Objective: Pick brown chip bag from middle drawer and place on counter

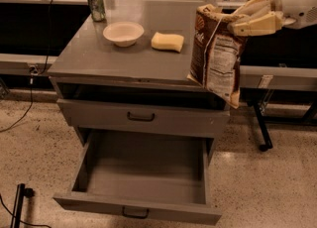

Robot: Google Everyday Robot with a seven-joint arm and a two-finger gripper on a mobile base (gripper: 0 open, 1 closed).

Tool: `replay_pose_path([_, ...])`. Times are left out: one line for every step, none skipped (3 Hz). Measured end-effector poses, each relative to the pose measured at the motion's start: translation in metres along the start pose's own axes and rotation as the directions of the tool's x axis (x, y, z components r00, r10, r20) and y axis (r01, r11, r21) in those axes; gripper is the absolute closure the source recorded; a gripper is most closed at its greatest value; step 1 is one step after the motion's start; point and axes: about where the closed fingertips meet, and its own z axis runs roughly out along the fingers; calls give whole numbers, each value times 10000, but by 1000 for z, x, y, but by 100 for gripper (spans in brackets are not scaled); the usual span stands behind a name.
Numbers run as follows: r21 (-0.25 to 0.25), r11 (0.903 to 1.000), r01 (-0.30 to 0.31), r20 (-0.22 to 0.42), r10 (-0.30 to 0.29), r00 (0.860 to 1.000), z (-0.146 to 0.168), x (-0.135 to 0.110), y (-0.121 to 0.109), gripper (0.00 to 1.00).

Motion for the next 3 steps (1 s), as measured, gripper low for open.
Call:
replay_pose_path([38, 10000, 39, -47, -39, 10000, 5, -9, -6, 100])
replay_pose_path([243, 9993, 290, -340, -282, 9990, 15, -41, -26, 100])
replay_pose_path([586, 9965, 588, -760, -542, 9956, 28, -70, -52, 100])
